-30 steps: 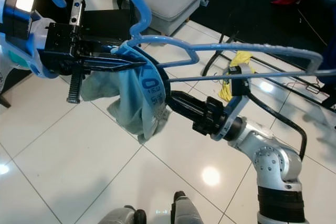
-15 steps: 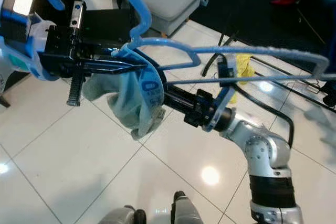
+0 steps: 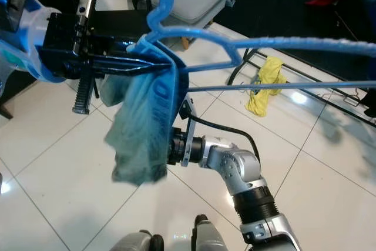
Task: Hang hanger
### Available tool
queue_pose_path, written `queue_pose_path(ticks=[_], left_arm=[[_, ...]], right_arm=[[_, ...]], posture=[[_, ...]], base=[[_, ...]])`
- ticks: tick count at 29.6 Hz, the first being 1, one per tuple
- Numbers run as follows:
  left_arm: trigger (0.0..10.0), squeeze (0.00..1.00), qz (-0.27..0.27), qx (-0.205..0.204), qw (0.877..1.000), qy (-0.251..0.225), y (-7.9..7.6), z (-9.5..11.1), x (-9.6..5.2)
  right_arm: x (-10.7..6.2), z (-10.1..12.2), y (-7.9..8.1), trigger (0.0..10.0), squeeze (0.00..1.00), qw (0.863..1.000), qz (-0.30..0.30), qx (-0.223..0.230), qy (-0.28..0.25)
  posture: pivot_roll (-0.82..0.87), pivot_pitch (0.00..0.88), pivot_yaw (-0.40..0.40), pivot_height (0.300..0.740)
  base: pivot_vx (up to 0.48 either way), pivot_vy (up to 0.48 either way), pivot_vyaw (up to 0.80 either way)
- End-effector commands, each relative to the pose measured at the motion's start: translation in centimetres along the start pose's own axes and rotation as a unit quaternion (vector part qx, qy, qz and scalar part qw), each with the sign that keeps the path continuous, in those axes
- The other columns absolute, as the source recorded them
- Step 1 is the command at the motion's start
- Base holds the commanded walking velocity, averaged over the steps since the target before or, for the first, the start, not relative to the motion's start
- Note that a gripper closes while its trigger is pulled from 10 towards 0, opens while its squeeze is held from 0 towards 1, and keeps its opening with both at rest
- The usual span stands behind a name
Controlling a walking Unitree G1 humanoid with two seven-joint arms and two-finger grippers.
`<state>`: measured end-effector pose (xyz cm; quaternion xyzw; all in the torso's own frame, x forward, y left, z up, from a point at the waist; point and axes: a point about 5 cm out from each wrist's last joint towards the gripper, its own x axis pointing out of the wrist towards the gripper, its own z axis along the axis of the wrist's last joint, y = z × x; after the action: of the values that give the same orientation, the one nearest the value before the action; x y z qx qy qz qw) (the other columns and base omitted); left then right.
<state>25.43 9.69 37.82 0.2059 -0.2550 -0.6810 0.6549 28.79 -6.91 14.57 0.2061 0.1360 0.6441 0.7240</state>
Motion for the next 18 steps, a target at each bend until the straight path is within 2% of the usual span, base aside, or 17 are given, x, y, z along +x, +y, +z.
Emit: queue_pose_path(ticks=[1,3,4,7,8,10,11,12,13,15,16,17,18], left_arm=[[10.0,0.0,0.002,0.014,1.0,-0.006,0.1,0.8,-0.1],[10.0,0.0,0.01,0.018,1.0,-0.002,0.2,0.9,-0.2],[10.0,0.0,0.01,0.018,1.0,-0.002,0.2,0.9,-0.2],[10.0,0.0,0.018,0.021,1.0,0.004,0.4,1.0,-0.4],[10.0,0.0,0.018,0.021,1.0,0.004,0.4,1.0,-0.4],[10.0,0.0,0.03,0.025,0.999,0.015,0.8,0.9,-0.7],[10.0,0.0,0.03,0.025,0.999,0.015,0.8,0.9,-0.7],[10.0,0.0,0.036,0.027,0.999,0.021,0.9,0.8,-0.9],[10.0,0.0,0.036,0.027,0.999,0.021,0.9,0.8,-0.9],[10.0,0.0,0.044,0.027,0.998,0.029,1.2,0.6,-1.3],[10.0,0.0,0.044,0.027,0.998,0.029,1.2,0.6,-1.3],[10.0,0.0,0.047,0.023,0.998,0.037,1.3,0.2,-1.6],[10.0,0.0,0.047,0.023,0.998,0.037,1.3,0.2,-1.6]], right_arm=[[-0.5,-1.3,-0.7,10.0,0.0,0.999,-0.03,0.004,0.024],[-1.6,-1.9,-1.5,10.0,0.0,0.997,-0.072,0.0,0.037],[-1.6,-1.9,-1.5,10.0,0.0,0.997,-0.072,0.0,0.037],[-3.3,-2.5,-2.4,10.0,0.0,0.992,-0.119,0.003,0.037],[-3.3,-2.5,-2.4,10.0,0.0,0.992,-0.119,0.003,0.037],[-6.1,-3.0,-3.2,10.0,0.0,0.982,-0.186,0.009,0.025],[-6.1,-3.0,-3.2,10.0,0.0,0.982,-0.186,0.009,0.025],[-7.4,-3.2,-3.4,10.0,0.0,0.976,-0.215,0.01,0.018],[-7.4,-3.2,-3.4,10.0,0.0,0.976,-0.215,0.01,0.018],[-9.1,-3.5,-3.7,10.0,0.0,0.966,-0.259,0.008,0.012],[-9.1,-3.5,-3.7,10.0,0.0,0.966,-0.259,0.008,0.012],[-10.3,-3.6,-3.9,10.0,0.0,0.958,-0.287,0.008,0.002],[-10.3,-3.6,-3.9,10.0,0.0,0.958,-0.287,0.008,0.002]], posture=[[0.08,0.117,0.112,0.74],[0.08,0.121,0.112,0.74],[0.08,0.121,0.112,0.74],[0.07,0.123,0.112,0.74],[0.07,0.123,0.112,0.74],[0.07,0.13,0.116,0.74],[0.07,0.13,0.116,0.74],[0.07,0.131,0.116,0.74],[0.07,0.131,0.116,0.74],[0.06,0.135,0.118,0.74],[0.06,0.135,0.118,0.74],[0.06,0.138,0.12,0.74],[0.06,0.138,0.12,0.74]], base=[[0.0,0.0,0.0],[0.0,0.0,0.0],[0.0,0.0,0.0],[0.0,0.0,0.0],[0.0,0.0,0.0],[0.0,0.0,0.0],[0.0,0.0,0.0],[0.0,0.0,0.0],[0.0,0.0,0.0],[0.0,0.0,0.0],[0.0,0.0,0.0],[0.0,0.0,0.0],[0.0,0.0,0.0]])
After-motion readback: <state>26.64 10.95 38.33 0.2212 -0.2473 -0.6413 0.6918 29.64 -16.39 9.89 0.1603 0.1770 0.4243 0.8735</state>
